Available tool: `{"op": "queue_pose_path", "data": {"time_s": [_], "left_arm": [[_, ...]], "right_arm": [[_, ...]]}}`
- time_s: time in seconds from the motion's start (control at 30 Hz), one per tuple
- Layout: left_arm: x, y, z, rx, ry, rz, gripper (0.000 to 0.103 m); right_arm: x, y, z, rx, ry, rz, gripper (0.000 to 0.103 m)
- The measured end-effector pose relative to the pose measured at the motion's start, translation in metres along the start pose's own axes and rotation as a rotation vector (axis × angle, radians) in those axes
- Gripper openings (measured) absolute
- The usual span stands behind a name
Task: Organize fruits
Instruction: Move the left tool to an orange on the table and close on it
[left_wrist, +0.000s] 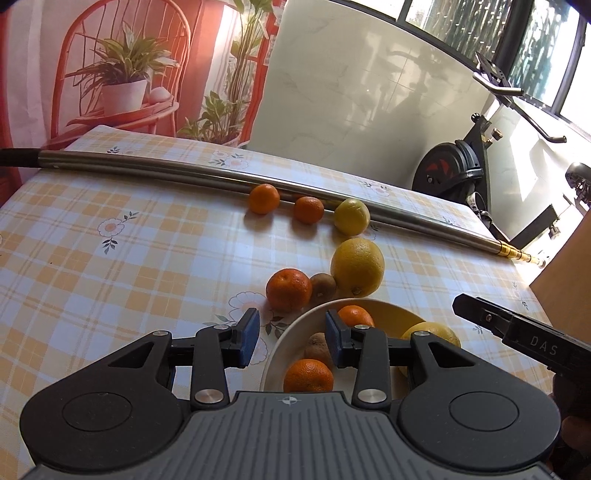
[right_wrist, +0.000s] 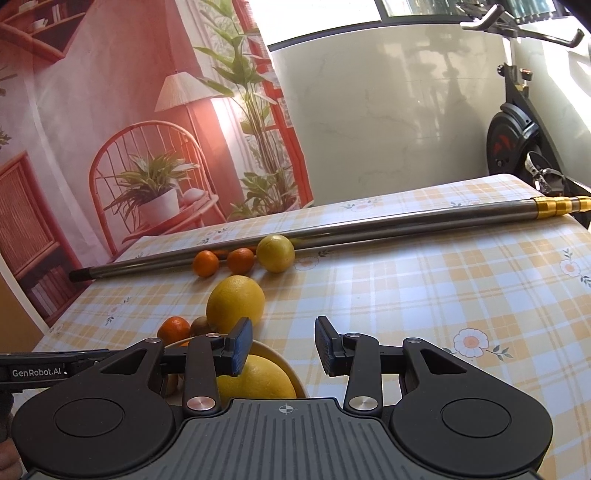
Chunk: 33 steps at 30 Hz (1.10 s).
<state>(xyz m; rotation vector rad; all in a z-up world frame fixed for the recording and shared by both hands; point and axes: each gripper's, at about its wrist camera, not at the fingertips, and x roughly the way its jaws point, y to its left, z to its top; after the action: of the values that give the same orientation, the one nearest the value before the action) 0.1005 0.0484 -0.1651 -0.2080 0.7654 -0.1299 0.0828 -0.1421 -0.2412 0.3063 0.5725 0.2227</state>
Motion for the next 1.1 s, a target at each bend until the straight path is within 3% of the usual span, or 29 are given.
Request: {"op": "queue_pose_path", "data": {"time_s": [0.5,0.7,0.9,1.1], "left_arm": [[-0.01,0.003,0.073,0.034,-0.105,0.004,0.041],[0.013,0.003,0.071,0.06,-0.016,-0.035,0.041],[0.059,0.013,0.044,0.074,0.17,-0.134,0.041],[0.074,0.025,0.037,0.018,0.202,-0.136,0.041]], "right_arm": [[-0.003,-0.018,0.012,0.053,-0.04,-0.034,0.035],[-0.002,-0.024,0.016,0.06,-0.048,-0.04,0.035],[0.004,-0.026,0.018,0.063,-0.041,-0.039,0.035],[0.009,-0.027,0.016,0.051,-0.032,-0.044,0.035]]}}
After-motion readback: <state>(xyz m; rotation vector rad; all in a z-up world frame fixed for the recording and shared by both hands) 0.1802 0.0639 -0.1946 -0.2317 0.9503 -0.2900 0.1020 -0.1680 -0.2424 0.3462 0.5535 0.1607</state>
